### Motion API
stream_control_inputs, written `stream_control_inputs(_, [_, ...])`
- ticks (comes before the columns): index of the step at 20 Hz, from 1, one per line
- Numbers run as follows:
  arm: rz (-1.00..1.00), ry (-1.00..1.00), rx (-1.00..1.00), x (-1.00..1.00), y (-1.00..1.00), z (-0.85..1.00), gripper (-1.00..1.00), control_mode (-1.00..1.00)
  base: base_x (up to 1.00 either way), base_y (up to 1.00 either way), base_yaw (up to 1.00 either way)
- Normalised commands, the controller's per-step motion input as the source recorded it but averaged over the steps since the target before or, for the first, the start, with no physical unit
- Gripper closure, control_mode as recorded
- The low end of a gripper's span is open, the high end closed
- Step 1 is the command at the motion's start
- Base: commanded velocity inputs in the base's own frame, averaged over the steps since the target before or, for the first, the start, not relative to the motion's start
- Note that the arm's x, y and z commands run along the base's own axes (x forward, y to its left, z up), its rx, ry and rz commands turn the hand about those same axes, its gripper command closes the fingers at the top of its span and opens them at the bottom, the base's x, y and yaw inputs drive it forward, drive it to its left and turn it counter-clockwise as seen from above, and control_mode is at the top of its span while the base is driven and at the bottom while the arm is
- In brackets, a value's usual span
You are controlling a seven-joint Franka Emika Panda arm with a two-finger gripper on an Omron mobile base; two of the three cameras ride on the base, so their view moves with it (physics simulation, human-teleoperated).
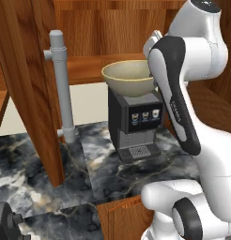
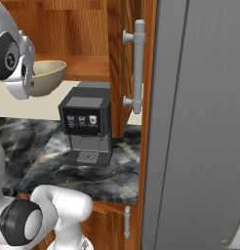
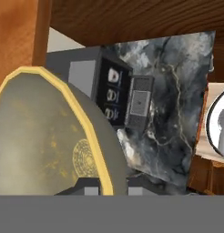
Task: Pick up the bowls from the cabinet and place each bowl in front of a stool on the dining counter.
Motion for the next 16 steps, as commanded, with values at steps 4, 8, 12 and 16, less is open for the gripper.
stream_control_inputs(4, [-0.12,0.10,0.01,-0.86,-0.41,-0.07,1.00,-1.00,0.00,0.00,0.00])
stream_control_inputs(8, [-0.08,0.02,0.00,-0.67,-0.25,-0.19,1.00,-1.00,0.00,0.00,0.00])
stream_control_inputs(12, [-0.04,0.00,0.00,-0.59,-0.11,-0.26,1.00,-1.00,0.00,0.00,0.00])
stream_control_inputs(16, [-0.02,0.00,0.00,-0.40,-0.15,-0.05,1.00,-1.00,0.00,0.00,0.00])
